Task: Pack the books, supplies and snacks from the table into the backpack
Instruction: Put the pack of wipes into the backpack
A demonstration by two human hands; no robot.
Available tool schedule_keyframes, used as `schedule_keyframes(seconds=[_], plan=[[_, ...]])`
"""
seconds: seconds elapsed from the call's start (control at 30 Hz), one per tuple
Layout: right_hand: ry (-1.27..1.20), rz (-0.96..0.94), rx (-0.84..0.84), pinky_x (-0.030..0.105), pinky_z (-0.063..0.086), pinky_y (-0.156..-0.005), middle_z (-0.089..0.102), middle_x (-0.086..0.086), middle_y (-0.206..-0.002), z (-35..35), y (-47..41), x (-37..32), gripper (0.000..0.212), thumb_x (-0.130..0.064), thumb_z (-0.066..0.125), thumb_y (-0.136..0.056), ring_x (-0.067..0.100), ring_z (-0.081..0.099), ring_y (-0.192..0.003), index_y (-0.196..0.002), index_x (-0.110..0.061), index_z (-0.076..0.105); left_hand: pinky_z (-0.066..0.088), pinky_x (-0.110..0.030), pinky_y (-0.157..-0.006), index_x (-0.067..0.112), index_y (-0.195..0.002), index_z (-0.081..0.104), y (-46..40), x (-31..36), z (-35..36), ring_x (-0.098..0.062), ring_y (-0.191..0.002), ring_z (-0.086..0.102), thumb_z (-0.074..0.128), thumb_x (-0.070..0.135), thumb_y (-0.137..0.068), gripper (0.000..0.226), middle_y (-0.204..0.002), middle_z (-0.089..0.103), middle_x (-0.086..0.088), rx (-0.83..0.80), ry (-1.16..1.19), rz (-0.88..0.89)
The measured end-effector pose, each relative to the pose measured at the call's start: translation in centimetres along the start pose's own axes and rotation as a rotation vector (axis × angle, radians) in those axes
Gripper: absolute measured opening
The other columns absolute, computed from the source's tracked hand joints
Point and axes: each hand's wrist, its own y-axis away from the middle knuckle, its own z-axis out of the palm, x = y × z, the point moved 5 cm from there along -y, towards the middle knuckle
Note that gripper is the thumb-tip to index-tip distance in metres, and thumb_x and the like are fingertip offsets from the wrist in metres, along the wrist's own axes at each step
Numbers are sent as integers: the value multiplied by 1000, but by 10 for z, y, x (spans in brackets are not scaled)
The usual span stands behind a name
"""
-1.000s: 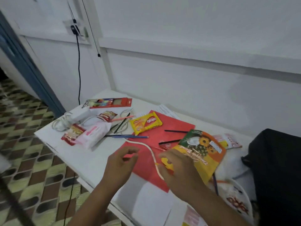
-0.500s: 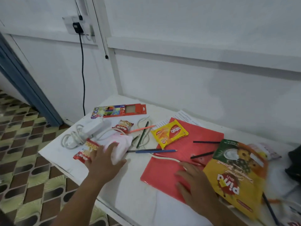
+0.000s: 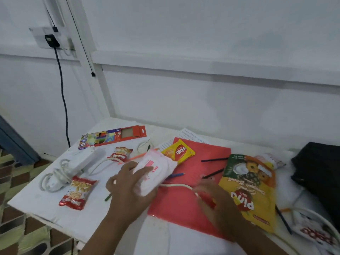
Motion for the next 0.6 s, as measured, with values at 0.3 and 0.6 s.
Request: schedule_keyframes(seconds=[0.3,0.6], plan=[[-647,390,112,39,57,-83,59,10,-130,-89,24,-39,45,-17,72,-84,24,67,-110,-123,-37,61,51,-54,-87,43,-119,63,-13,146,63,-16,-122,54,82,49,-64,59,-129,52,6,-120,370,329],[-686,696,444,38,62,-69,73,-6,-102,-222,113,-7,26,-6,67,-91,23,73,-94,-108,-25,74,39,-31,-107,28,-127,62,44,297,145,-13,-134,42,81,48,-72,62,-141,47,5,-448,444,655]])
